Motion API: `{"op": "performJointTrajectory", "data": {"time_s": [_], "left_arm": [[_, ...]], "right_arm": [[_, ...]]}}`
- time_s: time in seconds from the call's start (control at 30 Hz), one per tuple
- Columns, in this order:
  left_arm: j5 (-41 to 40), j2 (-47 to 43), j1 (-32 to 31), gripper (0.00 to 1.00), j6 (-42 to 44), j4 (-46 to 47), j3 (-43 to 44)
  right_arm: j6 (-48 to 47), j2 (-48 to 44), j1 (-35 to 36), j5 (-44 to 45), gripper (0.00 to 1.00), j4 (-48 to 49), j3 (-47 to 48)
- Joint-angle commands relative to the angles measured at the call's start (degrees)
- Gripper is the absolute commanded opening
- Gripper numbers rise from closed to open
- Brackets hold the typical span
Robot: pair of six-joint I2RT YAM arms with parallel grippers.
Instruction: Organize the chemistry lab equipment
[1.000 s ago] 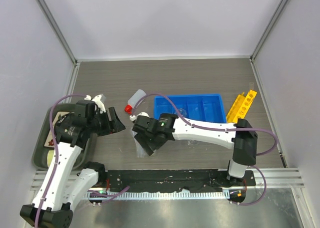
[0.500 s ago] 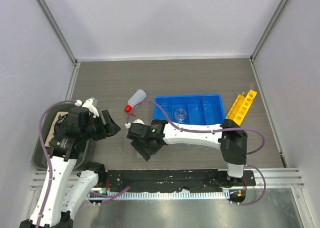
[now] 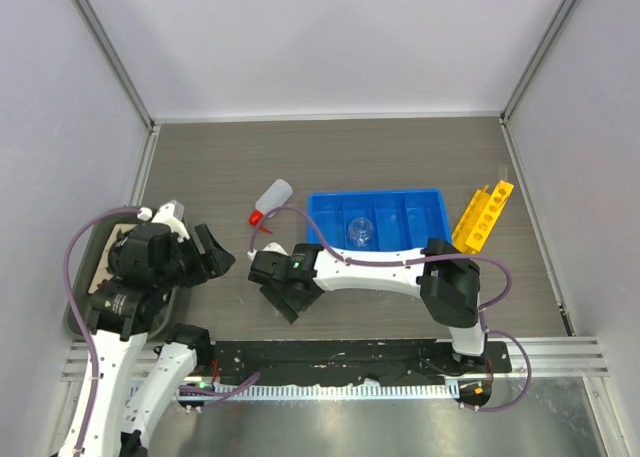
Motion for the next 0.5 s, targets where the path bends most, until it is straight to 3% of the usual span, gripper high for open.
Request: {"op": "performJointTrajectory", "data": {"time_s": [0.0, 0.47], "left_arm": [[-1.64, -1.17, -0.27, 0.71, -0.91, -0.42, 2.65], [-1.64, -1.08, -0.27, 0.71, -0.91, -0.34, 3.09]], "right_arm": [[-0.36, -0.17, 0.1, 1.41, 0.72, 1.33, 1.14], [-0.36, 1.15, 0.01, 0.79, 0.61, 2.74, -0.97]]}}
